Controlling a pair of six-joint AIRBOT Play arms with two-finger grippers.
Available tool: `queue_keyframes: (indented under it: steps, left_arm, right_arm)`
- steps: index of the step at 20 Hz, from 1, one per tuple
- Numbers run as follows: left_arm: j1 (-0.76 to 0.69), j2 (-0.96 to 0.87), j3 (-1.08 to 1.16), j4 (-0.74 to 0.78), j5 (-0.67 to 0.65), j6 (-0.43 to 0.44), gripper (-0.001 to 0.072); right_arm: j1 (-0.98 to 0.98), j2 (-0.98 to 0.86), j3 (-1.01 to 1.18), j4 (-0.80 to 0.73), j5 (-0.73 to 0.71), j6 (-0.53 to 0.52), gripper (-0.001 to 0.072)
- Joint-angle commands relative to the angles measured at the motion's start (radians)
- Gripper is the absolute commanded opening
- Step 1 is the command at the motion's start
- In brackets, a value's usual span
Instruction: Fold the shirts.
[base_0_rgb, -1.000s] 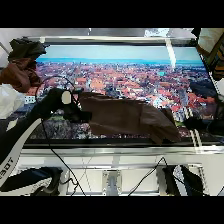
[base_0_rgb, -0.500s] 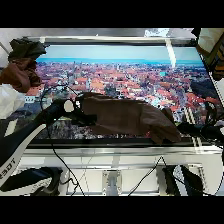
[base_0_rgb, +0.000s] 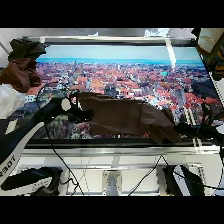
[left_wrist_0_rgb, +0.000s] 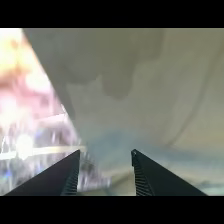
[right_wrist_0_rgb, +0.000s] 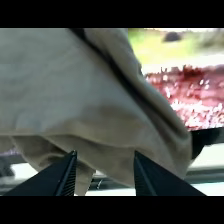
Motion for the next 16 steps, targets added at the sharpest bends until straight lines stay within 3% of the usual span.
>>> queue_keyframes:
  steps: [1, 7, 11, 13, 16]
  left_arm:
    - [0.003, -0.001, -0.015, -0.014, -0.066, 0.019, 0.0367]
    - [-0.001, -0.026, -0.02, -0.17, -0.026, 0.105, 0.037]
    - [-0.004, -0.052, -0.02, -0.185, -0.001, 0.105, 0.0373]
    - [-0.004, -0.072, -0.02, -0.185, -0.002, 0.119, 0.051]
    - [-0.004, -0.088, -0.02, -0.185, -0.003, 0.12, 0.0508]
  right_arm:
    - [-0.001, -0.026, -0.055, 0.046, -0.003, 0.0, 0.0403]
    - [-0.001, -0.026, -0.11, 0.04, -0.019, 0.004, 0.0402]
    - [-0.001, -0.026, -0.108, -0.147, -0.062, 0.073, 0.0401]
    - [-0.001, -0.026, -0.108, -0.153, -0.062, 0.082, 0.0402]
    - [-0.001, -0.026, -0.108, -0.152, -0.088, 0.082, 0.0401]
